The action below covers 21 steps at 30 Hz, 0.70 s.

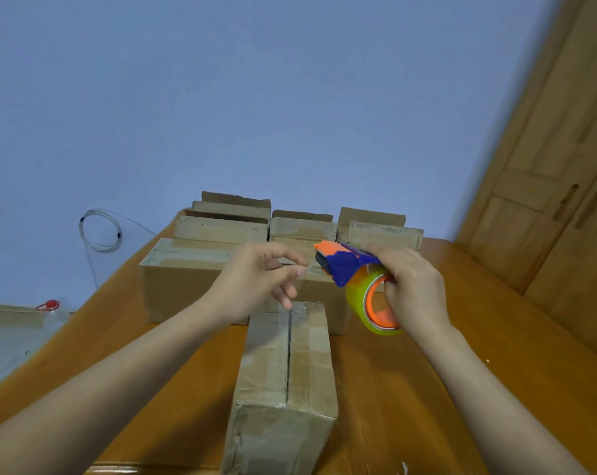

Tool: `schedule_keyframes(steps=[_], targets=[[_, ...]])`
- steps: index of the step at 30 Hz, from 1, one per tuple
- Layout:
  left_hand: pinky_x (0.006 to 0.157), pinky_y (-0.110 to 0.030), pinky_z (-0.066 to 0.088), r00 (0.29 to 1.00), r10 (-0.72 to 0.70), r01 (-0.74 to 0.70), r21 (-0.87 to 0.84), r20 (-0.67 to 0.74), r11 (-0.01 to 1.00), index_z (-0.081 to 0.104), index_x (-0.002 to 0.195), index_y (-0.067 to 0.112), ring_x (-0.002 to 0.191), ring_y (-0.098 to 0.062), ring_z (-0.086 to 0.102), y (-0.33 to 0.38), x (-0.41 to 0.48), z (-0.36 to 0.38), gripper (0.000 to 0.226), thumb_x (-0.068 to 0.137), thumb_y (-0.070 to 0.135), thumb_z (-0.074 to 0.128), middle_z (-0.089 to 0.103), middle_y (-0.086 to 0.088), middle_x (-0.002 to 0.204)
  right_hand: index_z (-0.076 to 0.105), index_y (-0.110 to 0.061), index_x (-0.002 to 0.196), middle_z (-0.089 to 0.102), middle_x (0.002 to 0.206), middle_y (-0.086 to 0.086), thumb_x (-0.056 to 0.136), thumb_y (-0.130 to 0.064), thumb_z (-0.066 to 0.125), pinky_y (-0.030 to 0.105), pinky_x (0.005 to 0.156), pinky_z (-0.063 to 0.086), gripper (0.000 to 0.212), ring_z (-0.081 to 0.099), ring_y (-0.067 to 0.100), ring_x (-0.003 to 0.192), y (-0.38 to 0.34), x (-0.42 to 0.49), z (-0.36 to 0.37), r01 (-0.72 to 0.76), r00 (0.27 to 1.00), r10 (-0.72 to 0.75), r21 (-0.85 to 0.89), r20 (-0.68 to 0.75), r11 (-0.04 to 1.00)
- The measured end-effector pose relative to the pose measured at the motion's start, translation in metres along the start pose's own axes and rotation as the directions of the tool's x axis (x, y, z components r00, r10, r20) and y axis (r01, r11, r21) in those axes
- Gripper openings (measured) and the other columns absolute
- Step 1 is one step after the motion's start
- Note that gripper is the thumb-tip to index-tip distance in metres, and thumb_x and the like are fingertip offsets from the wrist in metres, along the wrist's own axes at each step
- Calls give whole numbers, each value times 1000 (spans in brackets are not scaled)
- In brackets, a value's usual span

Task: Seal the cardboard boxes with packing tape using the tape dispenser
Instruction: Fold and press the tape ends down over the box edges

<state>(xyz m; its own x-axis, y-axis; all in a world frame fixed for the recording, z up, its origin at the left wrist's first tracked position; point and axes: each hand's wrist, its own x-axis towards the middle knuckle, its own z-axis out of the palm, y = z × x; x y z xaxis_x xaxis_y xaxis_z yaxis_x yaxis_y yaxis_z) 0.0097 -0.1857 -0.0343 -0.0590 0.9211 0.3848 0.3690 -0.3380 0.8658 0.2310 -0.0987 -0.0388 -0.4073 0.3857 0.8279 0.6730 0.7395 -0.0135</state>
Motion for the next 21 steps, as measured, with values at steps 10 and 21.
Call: schedule_keyframes(steps=[10, 21], targets=[[61, -30, 60, 958, -283, 287, -258, 52, 923, 68, 98, 5, 61, -21, 70, 11, -8, -3, 11, 88, 8, 65, 71, -17, 76, 70, -6, 106, 72, 95, 10, 69, -1, 71, 32, 75, 46, 38, 68, 31, 89, -3, -1, 10, 30, 1000, -30, 24, -2, 999], [69, -20, 58, 950, -310, 307, -243, 25, 920, 70, 95, 6, 80, -19, 73, 15, -14, -6, 17, 78, 1, 71, 75, -10, 86, 70, -7, 105, 73, 95, 8, 70, -11, 61, 30, 77, 45, 37, 68, 29, 90, -8, -4, 4, 37, 999, -37, 31, 7, 999]])
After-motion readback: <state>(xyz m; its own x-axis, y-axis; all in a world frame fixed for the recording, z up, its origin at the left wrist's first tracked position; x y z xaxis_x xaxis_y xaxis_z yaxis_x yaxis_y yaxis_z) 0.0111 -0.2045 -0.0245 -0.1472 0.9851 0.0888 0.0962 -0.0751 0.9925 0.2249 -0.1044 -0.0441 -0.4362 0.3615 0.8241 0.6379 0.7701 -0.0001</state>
